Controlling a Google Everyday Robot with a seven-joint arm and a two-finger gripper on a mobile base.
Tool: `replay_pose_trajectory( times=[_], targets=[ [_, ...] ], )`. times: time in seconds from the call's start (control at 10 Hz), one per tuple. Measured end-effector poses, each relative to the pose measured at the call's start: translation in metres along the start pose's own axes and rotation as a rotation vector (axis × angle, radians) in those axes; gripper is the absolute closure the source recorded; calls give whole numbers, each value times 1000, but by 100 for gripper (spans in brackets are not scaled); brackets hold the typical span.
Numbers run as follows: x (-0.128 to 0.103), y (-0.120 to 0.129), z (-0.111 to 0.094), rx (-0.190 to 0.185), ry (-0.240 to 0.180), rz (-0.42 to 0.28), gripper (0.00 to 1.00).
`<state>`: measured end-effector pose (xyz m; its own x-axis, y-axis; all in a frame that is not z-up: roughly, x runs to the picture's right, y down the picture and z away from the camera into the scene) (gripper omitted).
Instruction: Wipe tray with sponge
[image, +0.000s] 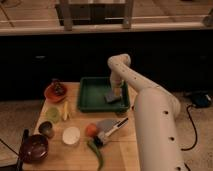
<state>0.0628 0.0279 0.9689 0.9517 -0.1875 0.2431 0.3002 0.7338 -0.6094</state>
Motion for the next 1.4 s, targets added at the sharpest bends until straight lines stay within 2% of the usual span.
replay_pose_trajectory(
  times=[0.3,0.6,0.8,1.0,1.2,1.4],
  targets=[
    [-31,3,0,2,-35,-90,100],
    [-48,46,1,-12,-69,-166,100],
    [-25,61,3,-21,-60,-134,100],
    [2,65,3,-25,-43,-88,100],
    [18,43,4,-18,-19,-42,100],
    [14,19,4,-11,3,-37,100]
  ],
)
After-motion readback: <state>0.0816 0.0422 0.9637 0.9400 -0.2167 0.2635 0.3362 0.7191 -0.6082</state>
